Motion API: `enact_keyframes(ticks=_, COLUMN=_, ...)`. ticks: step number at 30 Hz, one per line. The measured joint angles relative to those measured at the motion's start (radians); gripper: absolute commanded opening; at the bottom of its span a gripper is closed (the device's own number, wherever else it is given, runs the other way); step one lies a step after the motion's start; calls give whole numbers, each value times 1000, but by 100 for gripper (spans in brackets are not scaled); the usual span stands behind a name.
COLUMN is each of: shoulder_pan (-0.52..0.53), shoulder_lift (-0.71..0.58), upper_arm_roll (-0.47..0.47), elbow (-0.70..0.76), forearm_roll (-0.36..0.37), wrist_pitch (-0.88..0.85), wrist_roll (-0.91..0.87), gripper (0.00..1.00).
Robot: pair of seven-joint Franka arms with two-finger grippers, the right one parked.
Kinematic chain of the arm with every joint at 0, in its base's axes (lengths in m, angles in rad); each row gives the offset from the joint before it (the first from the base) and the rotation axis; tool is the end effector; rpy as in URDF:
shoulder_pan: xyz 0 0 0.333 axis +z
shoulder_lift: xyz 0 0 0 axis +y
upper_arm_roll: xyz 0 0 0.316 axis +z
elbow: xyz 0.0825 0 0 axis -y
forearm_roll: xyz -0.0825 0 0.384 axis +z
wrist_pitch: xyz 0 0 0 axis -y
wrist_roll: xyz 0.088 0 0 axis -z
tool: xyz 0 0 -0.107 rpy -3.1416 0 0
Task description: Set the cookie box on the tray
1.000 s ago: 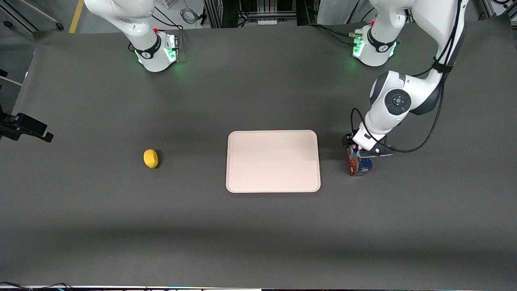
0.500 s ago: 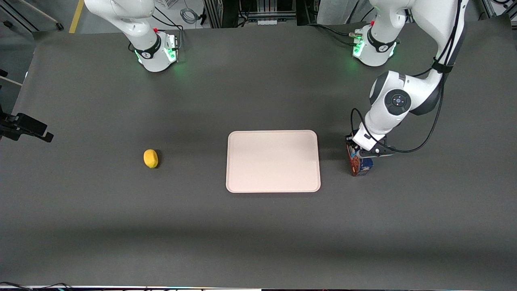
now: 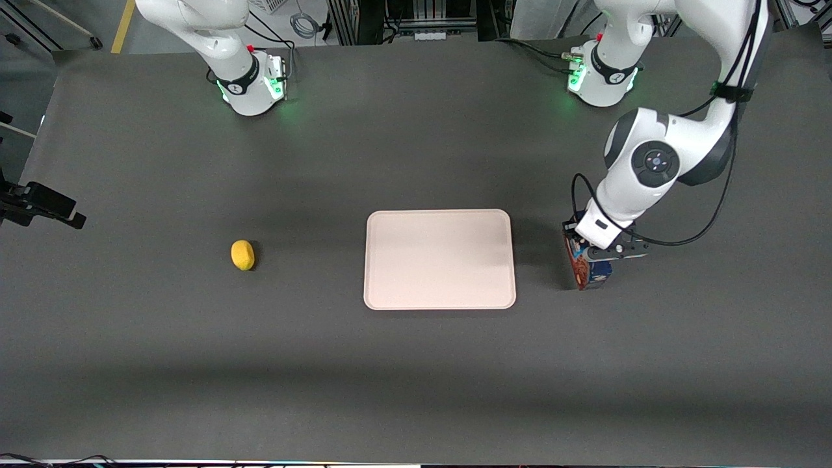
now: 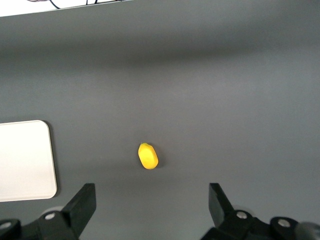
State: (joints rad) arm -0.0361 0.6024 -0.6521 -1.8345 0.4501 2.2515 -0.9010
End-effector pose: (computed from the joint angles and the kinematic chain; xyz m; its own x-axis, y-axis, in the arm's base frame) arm 0.5191 -0.3730 0.2535 0.9996 -0.0024 -0.0278 -0.0027 -0.9999 -0.0116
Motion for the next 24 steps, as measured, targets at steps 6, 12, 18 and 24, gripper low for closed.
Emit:
enact_keyframes(ticks=6, shoulder_pan=1, shoulder_lift=2, upper_arm_roll=0, elbow=0, forearm_roll=10, wrist_pitch=0, wrist_roll=0, gripper=100)
enact_keyframes(ticks=12, shoulder_pan=2, shoulder_lift=2, upper_arm_roll=0, elbow=1, forearm_roll=12, wrist_pitch=1, wrist_roll=0, gripper=100)
enact_keyframes(ticks=18, shoulder_pan=4, shoulder_lift=2, upper_arm_roll=0, elbow=5, forearm_roll=13, wrist_pitch=1, wrist_roll=0, gripper=100)
enact_keyframes(ticks=24, shoulder_pan=13, shoulder_lift=-9, upper_arm_roll=-2, elbow=30, forearm_roll=12, wrist_pitch=-4, wrist_roll=7, gripper=100)
